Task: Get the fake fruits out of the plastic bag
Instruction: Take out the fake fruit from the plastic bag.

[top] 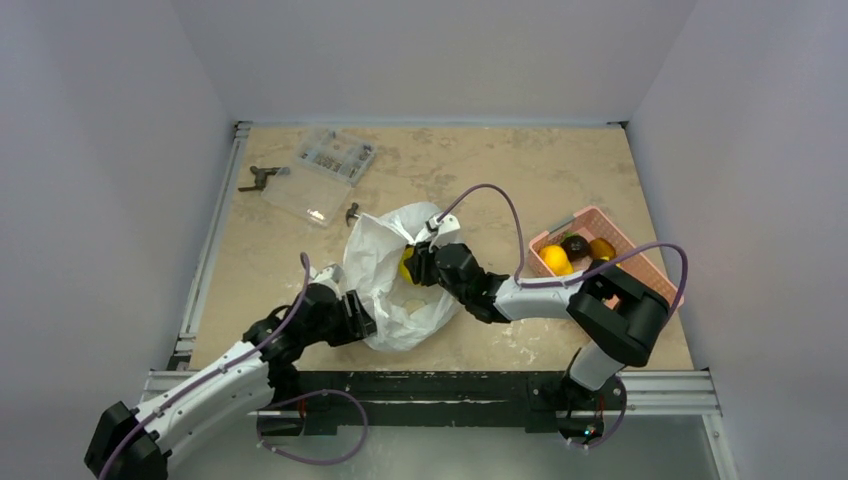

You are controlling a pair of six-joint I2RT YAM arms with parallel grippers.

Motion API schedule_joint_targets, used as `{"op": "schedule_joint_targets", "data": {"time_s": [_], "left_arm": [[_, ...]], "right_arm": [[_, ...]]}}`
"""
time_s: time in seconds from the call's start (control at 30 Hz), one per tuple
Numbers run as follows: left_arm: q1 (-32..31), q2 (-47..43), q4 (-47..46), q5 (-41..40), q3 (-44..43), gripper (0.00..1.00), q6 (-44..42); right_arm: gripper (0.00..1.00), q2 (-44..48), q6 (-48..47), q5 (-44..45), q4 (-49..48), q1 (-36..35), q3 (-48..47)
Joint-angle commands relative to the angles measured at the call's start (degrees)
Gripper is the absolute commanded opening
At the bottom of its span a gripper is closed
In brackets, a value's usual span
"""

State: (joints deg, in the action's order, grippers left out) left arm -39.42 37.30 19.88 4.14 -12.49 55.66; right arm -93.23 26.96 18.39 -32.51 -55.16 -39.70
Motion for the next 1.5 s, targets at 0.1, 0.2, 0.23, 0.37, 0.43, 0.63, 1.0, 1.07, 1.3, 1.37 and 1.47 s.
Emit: {"op": "schedule_joint_targets", "data": {"time_s": [0.1, 0.2, 0.23, 0.37, 0.43, 0.63, 1.0, 1.07, 1.3, 1.37, 1.47], "left_arm": [[-0.2, -9.9, 15.6, -7.9, -5.0, 0.77, -0.7], [-0.1, -15.9, 24.2, -11.7, -9.5, 0.87, -2.0], [-0.1, -17.8, 26.0, -13.3, -11.5, 0.88, -2.6], [-0.1, -17.5, 28.8, -12.5, -19.9, 0.95, -5.2], [-0.1, -13.5, 29.1, -11.4, -25.7, 0.97, -8.3], [0.7, 9.5, 40.1, -10.3, -53.2, 1.0, -32.7], [14.8, 35.1, 40.6, -1.5, -64.7, 0.99, -42.5], [15.9, 35.6, 34.5, 5.3, -59.0, 0.99, -42.5], [17.3, 40.0, 28.4, 17.3, -50.7, 0.83, -45.0], [17.3, 41.0, 28.9, 15.5, -50.8, 0.6, -45.1], [17.3, 40.3, 29.3, 9.8, -51.4, 0.3, -45.0]], "right_arm": [[0.14, 4.2, -0.9, 0.4, 1.8, 0.0, 1.7], [0.15, 4.2, -1.1, 0.6, 2.6, 0.0, 1.9], [0.15, 4.3, -1.3, 0.7, 2.9, 0.0, 1.8], [0.14, 6.1, -2.9, -1.5, 4.6, -0.1, 0.9], [0.13, 6.9, -3.2, -4.1, 5.6, -0.1, 0.3], [0.1, 11.9, -1.0, -9.1, 6.8, -0.2, 0.5], [0.05, 15.9, 0.0, -10.9, 10.8, -0.2, -2.3], [0.05, 17.6, 0.0, -11.4, 11.5, -0.2, -2.0], [0.02, 22.6, 0.0, -12.5, 16.4, -0.2, -1.4], [0.02, 23.9, 0.2, -13.6, 17.6, -0.2, -1.5], [0.01, 25.5, 0.4, -15.1, 19.8, -0.2, -2.1]]}}
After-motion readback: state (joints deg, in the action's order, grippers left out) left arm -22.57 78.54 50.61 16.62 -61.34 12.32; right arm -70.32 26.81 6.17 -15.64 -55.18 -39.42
